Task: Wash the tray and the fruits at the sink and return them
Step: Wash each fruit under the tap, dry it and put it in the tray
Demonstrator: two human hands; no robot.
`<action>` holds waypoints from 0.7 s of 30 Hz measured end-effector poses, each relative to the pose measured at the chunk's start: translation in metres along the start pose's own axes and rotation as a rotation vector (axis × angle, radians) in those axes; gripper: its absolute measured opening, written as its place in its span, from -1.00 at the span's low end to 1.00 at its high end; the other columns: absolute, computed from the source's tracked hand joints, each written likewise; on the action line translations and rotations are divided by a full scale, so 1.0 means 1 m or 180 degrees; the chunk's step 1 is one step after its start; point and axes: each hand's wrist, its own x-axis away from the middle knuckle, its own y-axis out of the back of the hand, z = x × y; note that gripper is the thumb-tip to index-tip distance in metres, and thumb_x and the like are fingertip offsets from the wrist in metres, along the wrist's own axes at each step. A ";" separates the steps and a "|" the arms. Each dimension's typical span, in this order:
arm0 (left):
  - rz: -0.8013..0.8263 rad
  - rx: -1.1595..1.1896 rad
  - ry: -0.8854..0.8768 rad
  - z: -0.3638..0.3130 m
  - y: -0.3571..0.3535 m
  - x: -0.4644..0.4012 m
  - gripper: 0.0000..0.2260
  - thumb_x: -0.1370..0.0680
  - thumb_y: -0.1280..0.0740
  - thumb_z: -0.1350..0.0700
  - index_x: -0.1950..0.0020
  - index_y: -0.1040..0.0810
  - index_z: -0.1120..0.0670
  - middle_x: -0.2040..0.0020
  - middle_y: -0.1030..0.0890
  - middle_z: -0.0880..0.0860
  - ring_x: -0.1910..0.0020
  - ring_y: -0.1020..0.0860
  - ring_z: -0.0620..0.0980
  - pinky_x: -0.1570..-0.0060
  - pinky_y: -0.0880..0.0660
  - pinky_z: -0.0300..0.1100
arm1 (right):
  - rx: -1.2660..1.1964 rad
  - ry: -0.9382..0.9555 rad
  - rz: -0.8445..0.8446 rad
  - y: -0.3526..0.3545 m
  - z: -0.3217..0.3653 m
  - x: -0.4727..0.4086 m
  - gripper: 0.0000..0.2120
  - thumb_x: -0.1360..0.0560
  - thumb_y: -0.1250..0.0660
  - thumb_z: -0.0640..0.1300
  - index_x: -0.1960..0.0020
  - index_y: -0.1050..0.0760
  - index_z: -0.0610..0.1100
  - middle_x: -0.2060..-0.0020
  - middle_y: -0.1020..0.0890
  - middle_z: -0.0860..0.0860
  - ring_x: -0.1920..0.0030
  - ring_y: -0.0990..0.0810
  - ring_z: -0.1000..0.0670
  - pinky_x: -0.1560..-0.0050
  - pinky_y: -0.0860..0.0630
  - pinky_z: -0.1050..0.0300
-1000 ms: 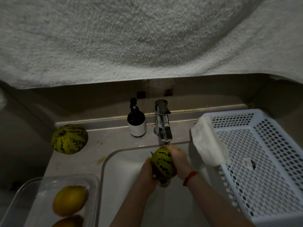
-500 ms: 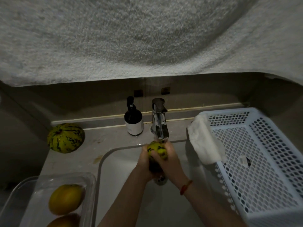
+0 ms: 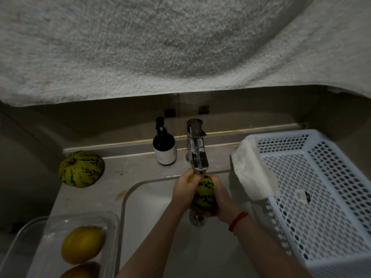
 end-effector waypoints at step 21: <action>0.0625 0.2469 0.2811 -0.002 0.017 0.004 -0.52 -0.55 -0.07 -0.08 0.07 -0.57 0.31 0.12 -0.61 0.30 0.06 -0.51 0.25 0.10 -0.45 0.06 | 0.1232 0.1906 0.0072 -0.005 -0.007 0.010 -0.72 -0.44 -0.44 -0.11 -0.10 -0.46 -0.02 0.04 -0.61 0.00 0.02 -0.60 0.02 0.03 -0.56 0.18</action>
